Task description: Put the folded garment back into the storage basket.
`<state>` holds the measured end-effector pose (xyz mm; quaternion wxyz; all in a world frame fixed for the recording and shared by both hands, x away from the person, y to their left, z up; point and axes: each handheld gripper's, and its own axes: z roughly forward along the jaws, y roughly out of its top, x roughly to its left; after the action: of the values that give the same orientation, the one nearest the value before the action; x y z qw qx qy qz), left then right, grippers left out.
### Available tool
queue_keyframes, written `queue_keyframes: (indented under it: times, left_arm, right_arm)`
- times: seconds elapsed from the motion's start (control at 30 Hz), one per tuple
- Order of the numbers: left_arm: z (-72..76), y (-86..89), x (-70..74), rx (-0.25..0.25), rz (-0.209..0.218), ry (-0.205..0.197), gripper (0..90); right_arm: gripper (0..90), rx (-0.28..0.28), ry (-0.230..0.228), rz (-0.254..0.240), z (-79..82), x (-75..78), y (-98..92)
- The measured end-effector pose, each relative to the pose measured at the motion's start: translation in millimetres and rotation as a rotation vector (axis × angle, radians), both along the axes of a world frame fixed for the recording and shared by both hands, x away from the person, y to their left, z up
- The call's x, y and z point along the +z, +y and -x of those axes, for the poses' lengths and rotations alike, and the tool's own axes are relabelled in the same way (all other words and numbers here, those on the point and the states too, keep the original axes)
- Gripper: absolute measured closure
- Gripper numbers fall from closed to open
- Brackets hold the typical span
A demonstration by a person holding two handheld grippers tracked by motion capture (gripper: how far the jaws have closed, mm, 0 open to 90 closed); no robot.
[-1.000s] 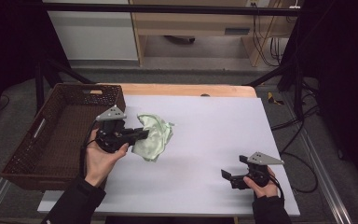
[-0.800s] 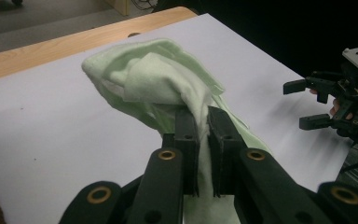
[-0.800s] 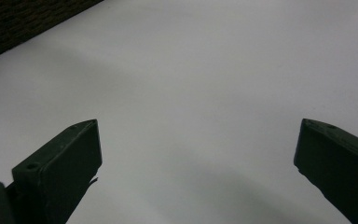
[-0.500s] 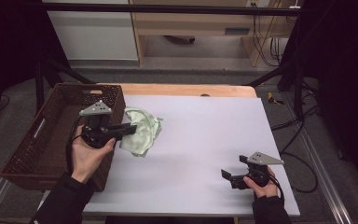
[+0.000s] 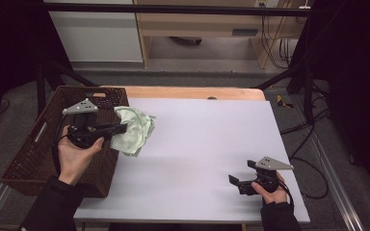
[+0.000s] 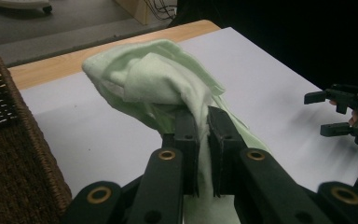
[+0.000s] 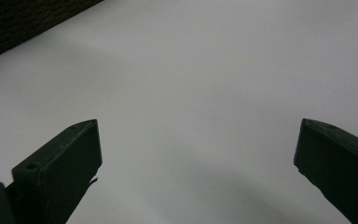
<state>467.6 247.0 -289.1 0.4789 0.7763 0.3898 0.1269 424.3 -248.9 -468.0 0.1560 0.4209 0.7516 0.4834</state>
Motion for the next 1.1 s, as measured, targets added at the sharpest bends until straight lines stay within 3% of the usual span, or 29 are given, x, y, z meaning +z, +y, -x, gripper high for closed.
queue_keyframes:
  times: [1.1]
  left_arm:
    - [-8.1, 68.0, 8.1, 0.112, -0.003, -0.01, 82.5]
  right_arm:
    - [1.5, -0.001, -0.001, 0.001, -0.1, -0.2, 0.4]
